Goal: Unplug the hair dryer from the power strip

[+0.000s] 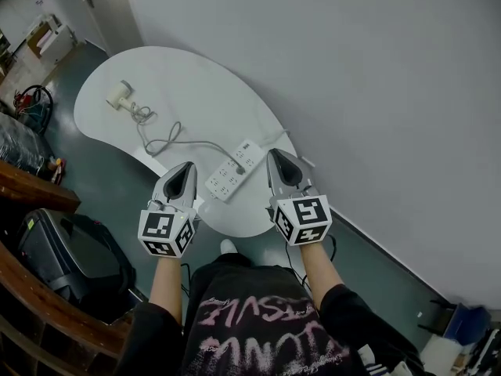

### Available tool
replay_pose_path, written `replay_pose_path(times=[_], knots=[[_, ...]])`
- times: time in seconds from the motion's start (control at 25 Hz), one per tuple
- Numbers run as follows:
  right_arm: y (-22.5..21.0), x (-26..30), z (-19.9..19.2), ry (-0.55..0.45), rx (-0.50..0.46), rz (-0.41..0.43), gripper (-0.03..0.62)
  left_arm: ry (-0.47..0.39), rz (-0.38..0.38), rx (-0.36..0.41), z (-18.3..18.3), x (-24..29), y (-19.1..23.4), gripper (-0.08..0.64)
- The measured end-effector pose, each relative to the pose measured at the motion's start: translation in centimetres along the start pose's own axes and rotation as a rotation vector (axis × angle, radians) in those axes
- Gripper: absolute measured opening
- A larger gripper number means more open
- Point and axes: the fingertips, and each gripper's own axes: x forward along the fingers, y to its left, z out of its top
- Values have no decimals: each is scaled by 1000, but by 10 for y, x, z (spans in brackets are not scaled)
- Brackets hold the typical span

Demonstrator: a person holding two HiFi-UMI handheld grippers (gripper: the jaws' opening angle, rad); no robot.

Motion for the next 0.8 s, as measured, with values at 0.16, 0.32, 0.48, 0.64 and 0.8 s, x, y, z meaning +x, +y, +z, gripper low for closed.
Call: replay_pose_path(times=[0.16,0.32,0.48,0.64,0.8], knots=[[3,5,-1,7,-4,-19,20,4,-22,-6,-2,4,7,0],[6,8,-2,15,-8,-32,23,5,-39,-16,-4,6,11,0],[8,10,-5,25,-14,-33,28,8,-49,-26,-8,7,14,0],[8,12,-7,27,-12,-39,28,14,-56,-34,-13,10,15,0],[5,12,-10,35,-11,-45,29,23,-65,-36,-16,13,13,0]])
